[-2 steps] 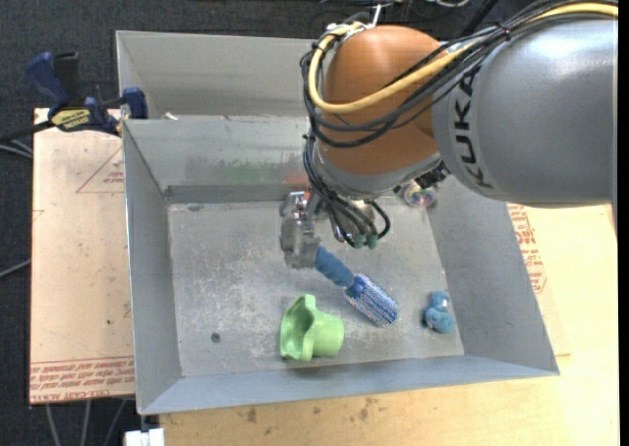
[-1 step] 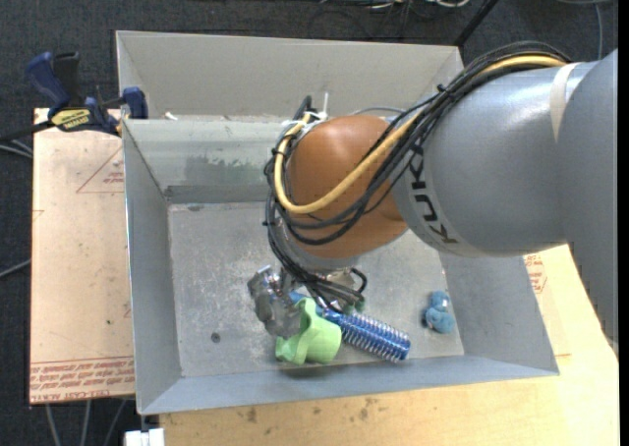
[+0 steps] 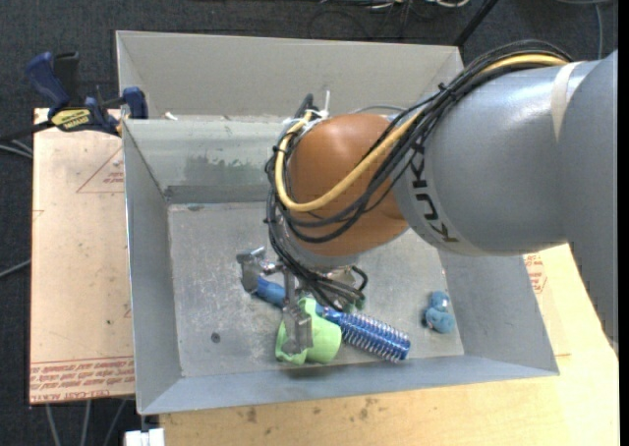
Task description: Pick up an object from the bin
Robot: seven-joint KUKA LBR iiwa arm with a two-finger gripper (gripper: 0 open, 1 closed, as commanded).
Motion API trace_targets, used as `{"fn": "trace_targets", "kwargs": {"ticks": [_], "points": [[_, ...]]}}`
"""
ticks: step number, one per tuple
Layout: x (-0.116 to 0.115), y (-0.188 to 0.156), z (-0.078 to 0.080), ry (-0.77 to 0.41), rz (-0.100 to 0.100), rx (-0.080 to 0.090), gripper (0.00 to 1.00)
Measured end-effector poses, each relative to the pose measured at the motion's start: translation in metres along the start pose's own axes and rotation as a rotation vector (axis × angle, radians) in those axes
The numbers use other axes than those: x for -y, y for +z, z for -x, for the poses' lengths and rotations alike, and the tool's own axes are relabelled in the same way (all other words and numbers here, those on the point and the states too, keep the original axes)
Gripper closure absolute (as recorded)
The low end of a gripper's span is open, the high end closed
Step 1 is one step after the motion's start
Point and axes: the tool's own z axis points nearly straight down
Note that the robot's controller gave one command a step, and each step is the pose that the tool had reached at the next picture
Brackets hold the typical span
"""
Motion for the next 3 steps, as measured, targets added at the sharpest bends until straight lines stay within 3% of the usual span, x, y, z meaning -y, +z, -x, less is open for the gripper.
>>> {"fn": "trace_targets", "kwargs": {"ticks": [1,2,3], "points": [[0.08,0.06,-0.033,-0.199,-0.001,-0.004,0.0],[0.088,0.1,-0.041,-0.16,-0.002,0.008,0.0],[0.087,0.097,-0.04,-0.159,0.0,0.007,1.0]]}}
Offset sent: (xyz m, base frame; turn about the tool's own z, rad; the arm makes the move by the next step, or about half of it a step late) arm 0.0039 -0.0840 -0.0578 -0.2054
